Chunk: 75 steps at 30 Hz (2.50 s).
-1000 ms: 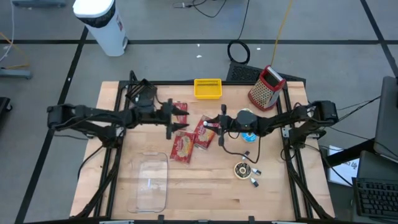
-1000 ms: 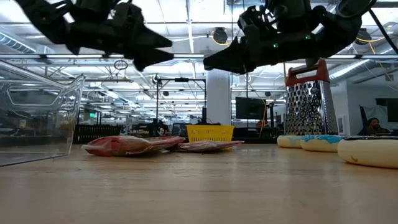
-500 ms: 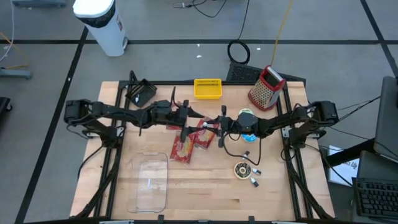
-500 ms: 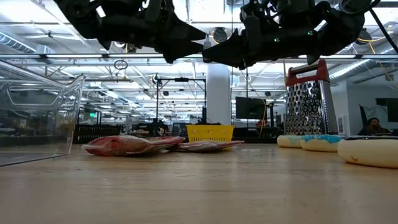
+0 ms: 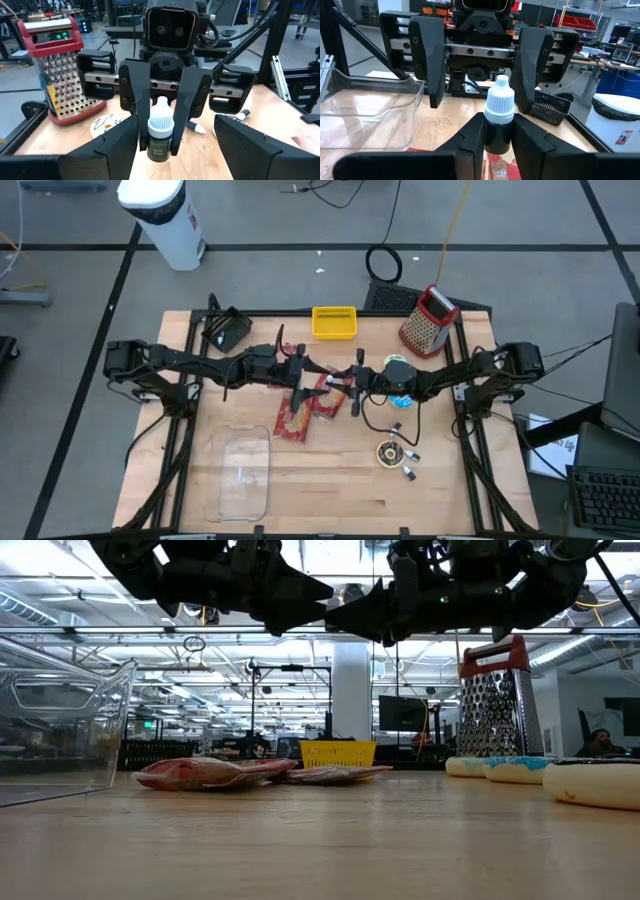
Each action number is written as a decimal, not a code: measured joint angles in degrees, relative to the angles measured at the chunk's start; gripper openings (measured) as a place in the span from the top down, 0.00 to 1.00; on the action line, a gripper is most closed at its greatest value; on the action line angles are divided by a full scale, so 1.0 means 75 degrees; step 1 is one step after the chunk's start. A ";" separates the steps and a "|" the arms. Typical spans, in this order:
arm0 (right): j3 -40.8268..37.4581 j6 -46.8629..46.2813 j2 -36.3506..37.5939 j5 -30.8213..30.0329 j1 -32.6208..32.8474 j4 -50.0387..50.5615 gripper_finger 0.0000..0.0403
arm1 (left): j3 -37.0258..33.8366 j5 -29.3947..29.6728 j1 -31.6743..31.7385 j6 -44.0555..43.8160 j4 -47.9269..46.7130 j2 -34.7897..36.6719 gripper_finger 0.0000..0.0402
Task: Pick & Place Food Item
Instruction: Put the dark green food coloring bottle into the black bin
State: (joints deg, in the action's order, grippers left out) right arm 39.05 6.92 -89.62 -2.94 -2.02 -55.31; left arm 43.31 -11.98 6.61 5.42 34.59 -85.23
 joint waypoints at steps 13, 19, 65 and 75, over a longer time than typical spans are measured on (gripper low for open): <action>0.0000 -0.0058 0.0000 0.0006 0.0000 0.0090 0.82 | 0.0079 0.0008 0.0034 -0.0079 0.0913 -0.0634 0.35; 0.0000 -0.0050 0.0000 0.0006 0.0003 0.0096 0.82 | 0.0087 -0.0062 0.0082 0.0016 0.1158 -0.0545 0.35; -0.0006 -0.1096 0.0003 -0.0022 0.0007 0.0185 0.70 | 0.0070 0.0281 0.0533 0.0024 0.0348 0.0609 0.87; -0.0009 -0.1443 0.0003 0.0012 0.0000 0.0729 0.67 | -0.0566 0.1020 0.1797 -0.0354 -0.1452 0.2408 0.87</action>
State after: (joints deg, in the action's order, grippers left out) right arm 38.98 -3.90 -89.60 -2.85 -2.02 -49.84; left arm 39.07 -4.33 20.09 2.77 23.70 -67.17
